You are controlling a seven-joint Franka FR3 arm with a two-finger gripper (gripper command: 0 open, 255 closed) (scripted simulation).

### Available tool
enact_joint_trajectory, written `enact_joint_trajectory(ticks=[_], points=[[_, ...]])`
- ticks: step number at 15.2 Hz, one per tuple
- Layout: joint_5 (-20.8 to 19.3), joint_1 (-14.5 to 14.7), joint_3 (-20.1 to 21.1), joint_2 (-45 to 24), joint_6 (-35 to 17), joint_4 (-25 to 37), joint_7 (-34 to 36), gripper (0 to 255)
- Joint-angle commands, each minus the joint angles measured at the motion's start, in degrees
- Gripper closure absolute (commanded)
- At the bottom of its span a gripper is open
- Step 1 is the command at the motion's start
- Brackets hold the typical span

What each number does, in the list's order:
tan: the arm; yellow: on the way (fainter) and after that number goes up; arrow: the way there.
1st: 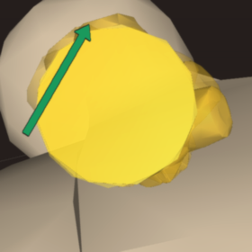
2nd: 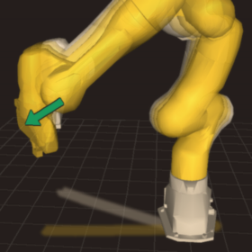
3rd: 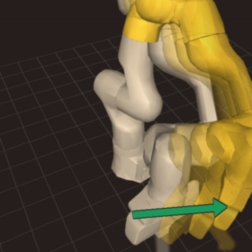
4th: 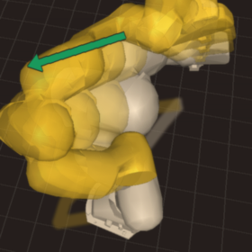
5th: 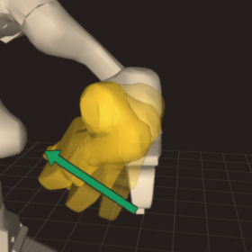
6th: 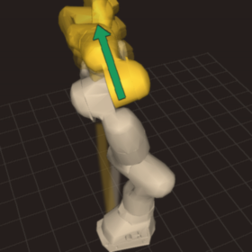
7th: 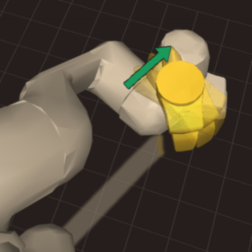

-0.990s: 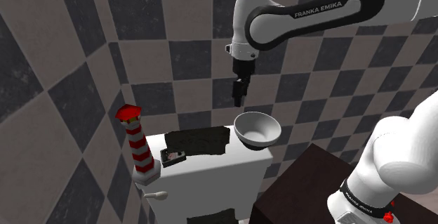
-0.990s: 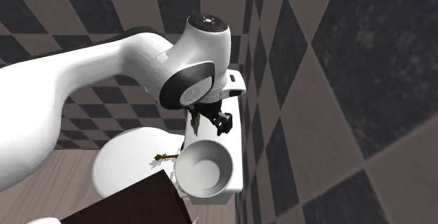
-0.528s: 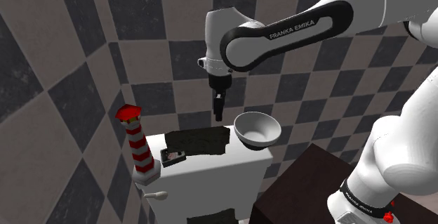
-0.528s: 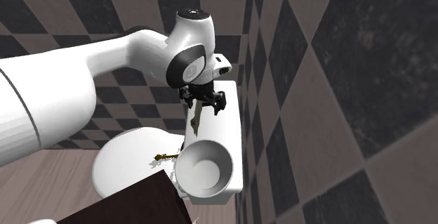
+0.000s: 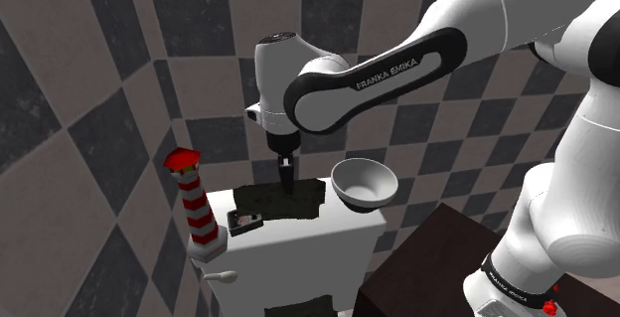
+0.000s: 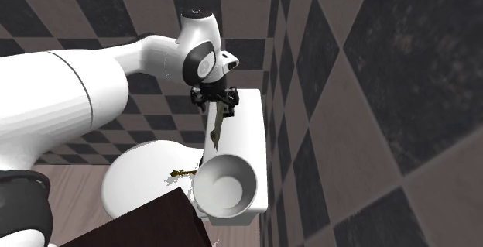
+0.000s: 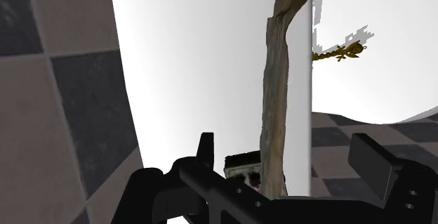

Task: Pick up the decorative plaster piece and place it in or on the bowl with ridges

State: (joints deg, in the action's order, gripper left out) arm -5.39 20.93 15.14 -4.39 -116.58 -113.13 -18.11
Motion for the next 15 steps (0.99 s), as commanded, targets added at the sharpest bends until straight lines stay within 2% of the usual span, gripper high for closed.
enact_joint_trajectory(ticks=[1, 5, 13, 14, 15], points=[[-0.3, 0.1, 0.0, -0.6, -1.3, -0.7, 0.0, 0], [-0.9, 0.0, -0.1, -1.9, -4.6, -2.7, 0.4, 0], [-0.9, 0.0, -0.1, -1.9, -4.6, -2.7, 0.4, 0], [-0.9, 0.0, -0.1, -1.9, -4.6, -2.7, 0.4, 255], [-0.9, 0.0, -0.1, -1.9, -4.6, -2.7, 0.4, 255]])
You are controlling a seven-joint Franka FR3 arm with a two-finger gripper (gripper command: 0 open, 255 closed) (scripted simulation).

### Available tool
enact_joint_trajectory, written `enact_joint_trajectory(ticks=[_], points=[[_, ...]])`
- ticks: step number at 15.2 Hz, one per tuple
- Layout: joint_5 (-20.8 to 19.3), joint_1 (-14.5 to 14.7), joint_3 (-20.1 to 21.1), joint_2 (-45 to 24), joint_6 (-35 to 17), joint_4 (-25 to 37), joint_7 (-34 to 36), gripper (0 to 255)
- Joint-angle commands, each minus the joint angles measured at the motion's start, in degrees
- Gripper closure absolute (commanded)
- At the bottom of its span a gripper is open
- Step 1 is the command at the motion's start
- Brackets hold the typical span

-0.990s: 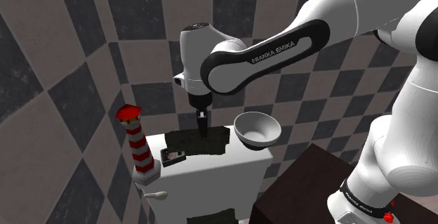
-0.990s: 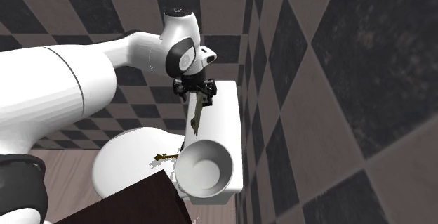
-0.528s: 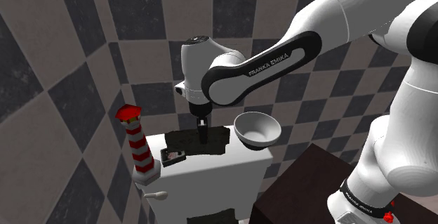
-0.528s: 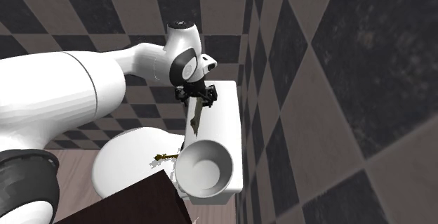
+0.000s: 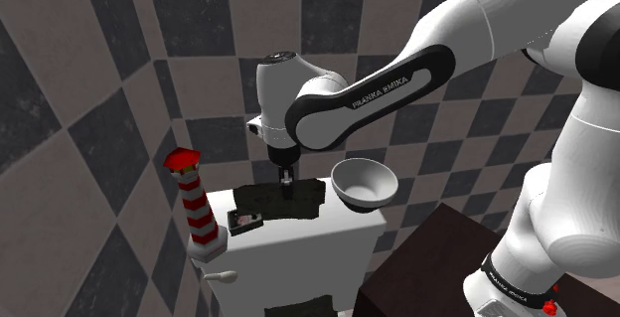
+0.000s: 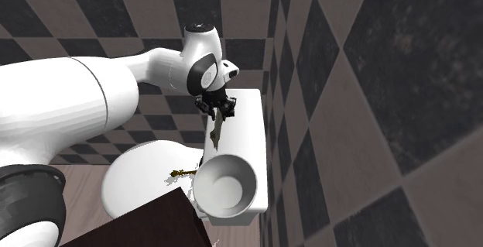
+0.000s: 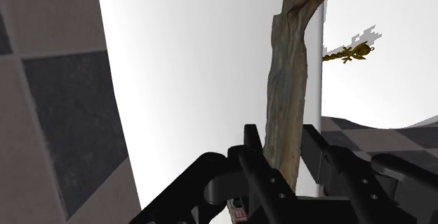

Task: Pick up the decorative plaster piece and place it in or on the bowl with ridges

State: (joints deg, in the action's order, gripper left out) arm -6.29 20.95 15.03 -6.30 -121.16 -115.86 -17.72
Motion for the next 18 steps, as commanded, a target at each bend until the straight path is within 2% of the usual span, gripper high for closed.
enact_joint_trajectory(ticks=[1, 8, 18], points=[[0.0, 0.0, 0.0, 0.0, 0.0, 0.0, 0.0, 255], [0.0, 0.0, 0.0, 0.0, 0.0, 0.0, 0.0, 255], [1.2, -0.1, 0.1, 2.7, 7.2, 4.7, -1.1, 255]])
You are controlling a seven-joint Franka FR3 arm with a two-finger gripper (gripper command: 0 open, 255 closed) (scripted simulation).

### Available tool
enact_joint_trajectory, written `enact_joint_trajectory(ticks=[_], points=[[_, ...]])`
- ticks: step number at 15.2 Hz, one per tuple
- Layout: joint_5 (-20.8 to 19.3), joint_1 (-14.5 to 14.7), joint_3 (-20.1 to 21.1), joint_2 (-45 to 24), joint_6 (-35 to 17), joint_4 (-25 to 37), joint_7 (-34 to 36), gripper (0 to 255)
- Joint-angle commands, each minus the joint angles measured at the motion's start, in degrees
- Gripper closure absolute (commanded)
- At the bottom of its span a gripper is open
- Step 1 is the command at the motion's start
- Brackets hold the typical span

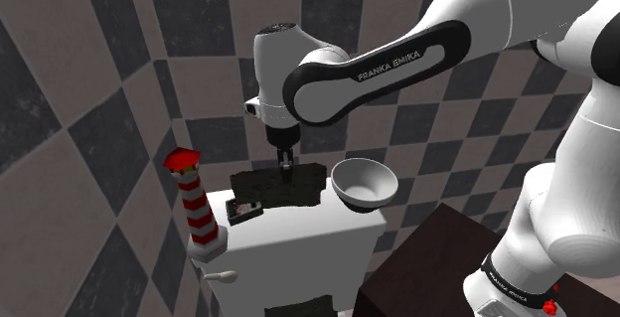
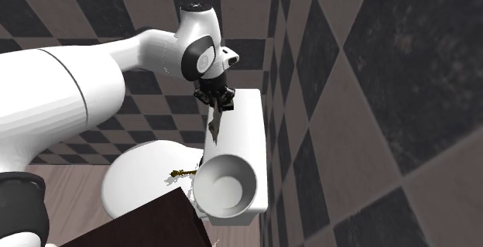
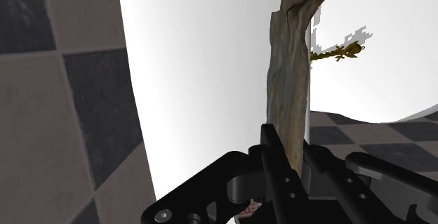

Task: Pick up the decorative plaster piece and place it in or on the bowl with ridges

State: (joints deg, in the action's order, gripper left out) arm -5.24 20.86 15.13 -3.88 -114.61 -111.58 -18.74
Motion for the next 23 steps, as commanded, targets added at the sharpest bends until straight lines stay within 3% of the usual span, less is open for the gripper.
enact_joint_trajectory(ticks=[1, 21, 23], points=[[0.2, 0.0, 0.0, 0.5, 1.4, 0.9, -0.2, 255], [0.9, 0.0, 0.1, 1.9, 16.4, 14.6, -1.4, 255], [1.5, -0.5, -0.4, 3.9, 16.7, 13.1, -2.6, 255]])
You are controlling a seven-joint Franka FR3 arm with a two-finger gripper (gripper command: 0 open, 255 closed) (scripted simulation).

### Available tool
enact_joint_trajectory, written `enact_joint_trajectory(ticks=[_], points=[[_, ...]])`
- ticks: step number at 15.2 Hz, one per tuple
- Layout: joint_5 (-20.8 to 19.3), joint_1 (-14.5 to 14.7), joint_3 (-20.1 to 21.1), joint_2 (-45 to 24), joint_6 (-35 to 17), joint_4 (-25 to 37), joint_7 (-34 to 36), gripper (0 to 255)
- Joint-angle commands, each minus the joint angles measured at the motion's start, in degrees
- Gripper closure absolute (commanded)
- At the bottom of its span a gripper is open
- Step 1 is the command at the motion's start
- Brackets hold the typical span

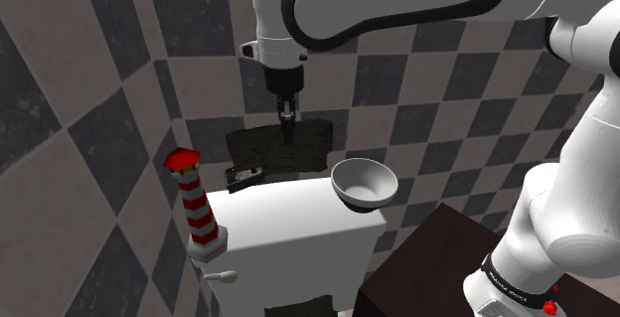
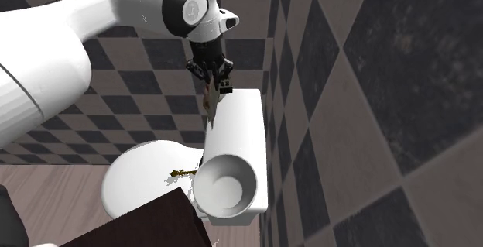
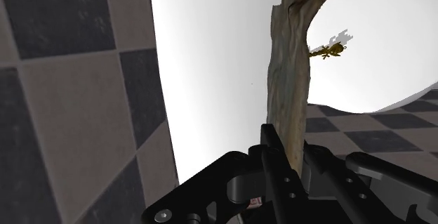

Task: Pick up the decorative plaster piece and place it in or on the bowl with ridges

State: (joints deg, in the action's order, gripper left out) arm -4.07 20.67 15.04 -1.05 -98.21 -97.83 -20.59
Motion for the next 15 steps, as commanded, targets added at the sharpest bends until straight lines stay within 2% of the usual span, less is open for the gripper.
enact_joint_trajectory(ticks=[1, 8, 15], points=[[0.8, -0.9, -0.8, 3.1, 0.2, -2.7, -1.8, 255], [2.7, -3.7, -5.4, 15.8, 0.9, -14.0, -9.9, 255], [2.0, -6.1, -11.0, 26.4, 3.5, -21.6, -17.9, 255]])
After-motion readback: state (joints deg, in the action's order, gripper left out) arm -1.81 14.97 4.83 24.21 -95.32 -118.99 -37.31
